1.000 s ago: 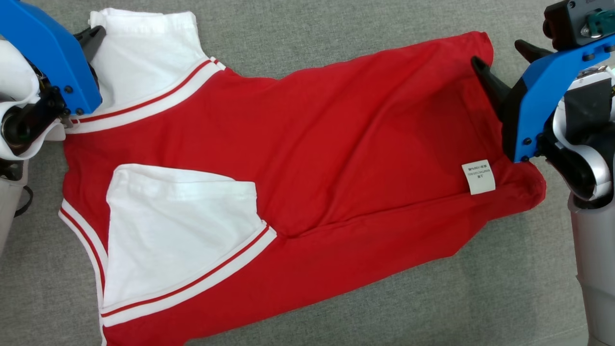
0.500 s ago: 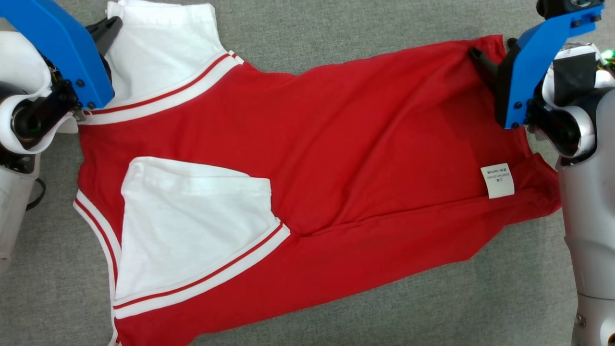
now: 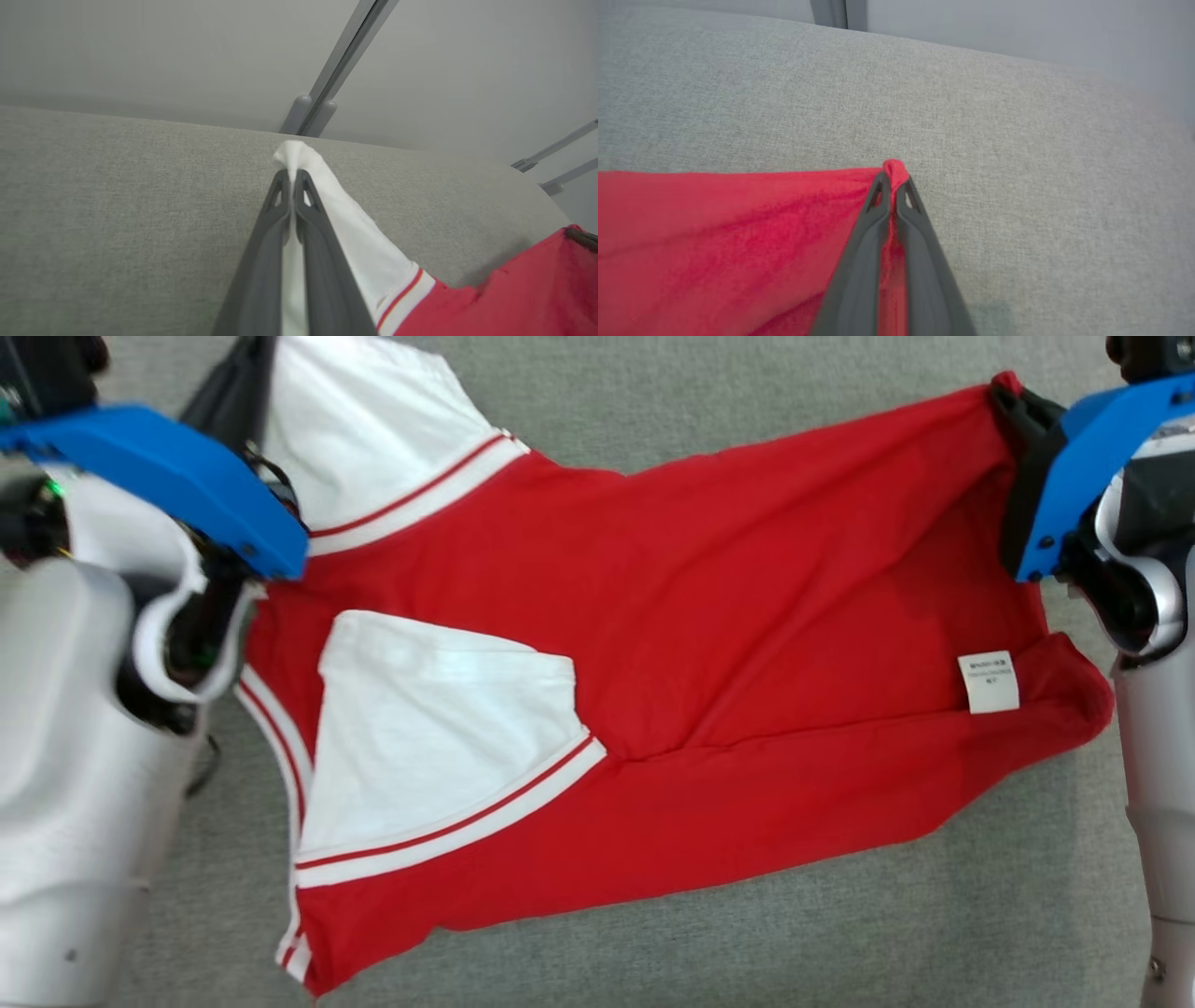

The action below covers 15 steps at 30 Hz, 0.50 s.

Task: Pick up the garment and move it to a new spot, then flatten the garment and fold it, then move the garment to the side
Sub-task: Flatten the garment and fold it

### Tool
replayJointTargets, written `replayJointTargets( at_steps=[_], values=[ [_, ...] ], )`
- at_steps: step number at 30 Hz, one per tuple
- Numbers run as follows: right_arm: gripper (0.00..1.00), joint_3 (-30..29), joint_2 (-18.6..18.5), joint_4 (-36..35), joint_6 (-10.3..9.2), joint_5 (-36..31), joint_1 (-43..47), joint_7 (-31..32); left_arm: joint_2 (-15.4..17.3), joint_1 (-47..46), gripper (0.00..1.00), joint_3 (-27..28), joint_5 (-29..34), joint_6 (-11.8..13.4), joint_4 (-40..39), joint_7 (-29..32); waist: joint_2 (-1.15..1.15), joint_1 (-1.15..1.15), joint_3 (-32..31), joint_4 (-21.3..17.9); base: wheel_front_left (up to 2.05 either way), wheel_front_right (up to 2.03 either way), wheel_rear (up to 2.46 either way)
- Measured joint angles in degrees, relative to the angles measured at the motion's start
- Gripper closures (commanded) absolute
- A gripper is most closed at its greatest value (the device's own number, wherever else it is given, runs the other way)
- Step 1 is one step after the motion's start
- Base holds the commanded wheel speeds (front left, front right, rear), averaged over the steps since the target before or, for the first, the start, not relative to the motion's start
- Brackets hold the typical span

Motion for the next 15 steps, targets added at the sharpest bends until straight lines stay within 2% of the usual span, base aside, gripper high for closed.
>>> replayJointTargets(
  at_steps=[8,15],
  values=[
    [1.00,-1.9,-1.6,1.2,-0.01,1.1,7.4,-6.9,-5.3,12.0,1.00,-1.7,0.7,-4.4,-2.7,-14.4,0.00,0.00,-6.3,4.1,0.00,0.00,0.00],
    [1.00,-4.2,-3.7,1.4,0.00,0.5,14.5,-10.9,-8.1,24.2,1.00,-2.6,-1.2,-4.9,-8.3,-20.4,0.00,-0.01,-11.7,6.8,0.00,0.00,0.00]
  ],
)
